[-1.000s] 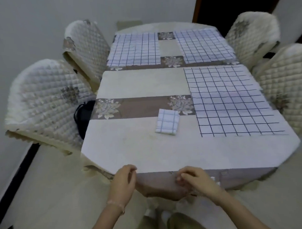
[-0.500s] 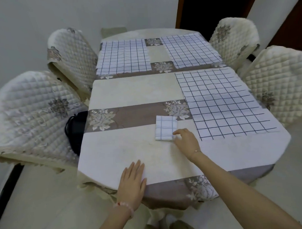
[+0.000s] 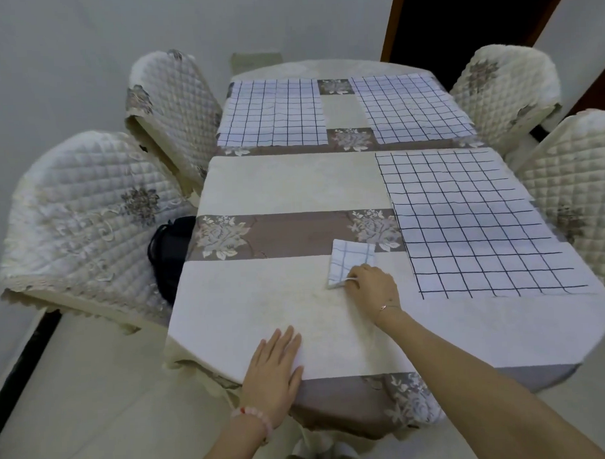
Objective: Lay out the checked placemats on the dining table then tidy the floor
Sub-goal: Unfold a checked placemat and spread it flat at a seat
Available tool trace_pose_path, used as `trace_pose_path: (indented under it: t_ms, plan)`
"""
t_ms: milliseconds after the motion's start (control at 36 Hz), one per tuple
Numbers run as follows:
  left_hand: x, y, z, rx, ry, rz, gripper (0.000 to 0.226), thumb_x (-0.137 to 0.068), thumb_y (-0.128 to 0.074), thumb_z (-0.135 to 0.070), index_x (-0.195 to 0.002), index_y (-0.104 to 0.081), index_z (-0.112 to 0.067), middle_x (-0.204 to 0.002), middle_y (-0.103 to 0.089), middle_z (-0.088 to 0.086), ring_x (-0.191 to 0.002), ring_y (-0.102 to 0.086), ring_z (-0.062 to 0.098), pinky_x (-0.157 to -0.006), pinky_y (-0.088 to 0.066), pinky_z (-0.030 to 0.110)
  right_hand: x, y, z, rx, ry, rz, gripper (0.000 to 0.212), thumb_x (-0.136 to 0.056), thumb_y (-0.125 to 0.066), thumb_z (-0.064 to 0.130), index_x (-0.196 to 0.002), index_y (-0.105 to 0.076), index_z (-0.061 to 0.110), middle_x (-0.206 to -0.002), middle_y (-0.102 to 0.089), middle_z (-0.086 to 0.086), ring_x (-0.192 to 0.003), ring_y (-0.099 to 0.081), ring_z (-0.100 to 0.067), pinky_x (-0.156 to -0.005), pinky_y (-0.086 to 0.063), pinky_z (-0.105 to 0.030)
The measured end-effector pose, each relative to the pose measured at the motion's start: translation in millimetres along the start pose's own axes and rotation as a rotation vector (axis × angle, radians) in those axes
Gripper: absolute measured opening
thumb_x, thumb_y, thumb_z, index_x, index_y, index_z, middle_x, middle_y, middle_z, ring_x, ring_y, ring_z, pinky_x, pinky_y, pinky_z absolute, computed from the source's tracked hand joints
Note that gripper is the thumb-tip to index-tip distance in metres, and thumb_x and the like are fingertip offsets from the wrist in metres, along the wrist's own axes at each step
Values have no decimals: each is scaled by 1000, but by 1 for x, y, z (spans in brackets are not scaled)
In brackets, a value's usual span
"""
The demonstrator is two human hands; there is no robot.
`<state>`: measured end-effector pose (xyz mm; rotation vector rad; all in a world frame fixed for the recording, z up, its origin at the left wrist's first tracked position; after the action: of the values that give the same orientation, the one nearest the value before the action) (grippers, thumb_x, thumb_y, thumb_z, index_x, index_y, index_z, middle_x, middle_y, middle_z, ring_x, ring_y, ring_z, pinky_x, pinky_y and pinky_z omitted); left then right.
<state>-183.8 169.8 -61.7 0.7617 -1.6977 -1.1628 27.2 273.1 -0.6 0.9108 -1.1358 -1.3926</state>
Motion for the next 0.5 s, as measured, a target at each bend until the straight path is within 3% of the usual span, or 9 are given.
trace_pose_path:
  t_ms: [111, 222, 306, 361, 417, 500]
  plan:
    - [-1, 1, 0, 32, -5, 39, 63, -98, -4, -43, -126, -57, -24, -131, -59, -6, -118, -58, 15, -110, -6, 25, 6, 12, -22, -310, -173, -27, 21, -91, -52, 33, -84, -64, 17, -83, -67, -4, -80, -60, -27, -64, -40, -31]
    - [0, 0, -3, 20, -24, 62, 64, -98, -5, -43, -123, -61, -24, -129, -60, -7, -116, -60, 14, -110, -12, 26, 29, 26, -36, -753, -260, -83, 26, -88, -57, 25, -63, -54, 23, -61, -52, 5, -62, -45, -17, -57, -33, -29]
    - [3, 19, -6, 99, 1, 21, 60, -91, -18, -46, -125, -60, -21, -134, -54, -8, -120, -58, 16, -108, -34, 26, 51, 31, -39, -1014, -315, -64, 18, -88, -60, 20, -71, -63, 16, -68, -59, -2, -67, -54, -17, -66, -52, -36]
    - [5, 37, -15, 207, -22, -50, 73, -82, -12, -52, -142, -38, -20, -147, -34, -10, -139, -34, 14, -112, -16, 21, 66, 31, -38, -1173, -372, -40, 11, -90, -59, 14, -82, -66, 11, -73, -64, -4, -70, -60, -15, -68, -57, -30]
    - [5, 57, -27, 412, -28, -158, 60, -92, -24, -50, -146, -25, -23, -152, -25, -10, -143, -17, 10, -110, -2, 14, 82, 33, -36, -1264, -427, -34, 7, -90, -60, 11, -89, -65, 6, -68, -59, 0, -62, -58, -6, -60, -57, -21]
    - [11, 95, -54, 673, -72, -277, 52, -92, -50, -39, -140, -33, -29, -145, -36, -14, -134, -29, 0, -106, -15, 5, 101, 36, -30, -1336, -463, -4, 7, -88, -62, 12, -85, -64, 6, -62, -55, 3, -58, -55, -6, -59, -53, -21]
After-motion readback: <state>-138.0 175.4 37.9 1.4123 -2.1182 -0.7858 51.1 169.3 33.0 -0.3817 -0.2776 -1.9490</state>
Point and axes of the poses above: each hand's wrist, its own x-axis away from the middle knuckle, its own y-axis out of the back of the hand, z = x × y, the point moved 9 cm from there along -x, towards the middle knuckle
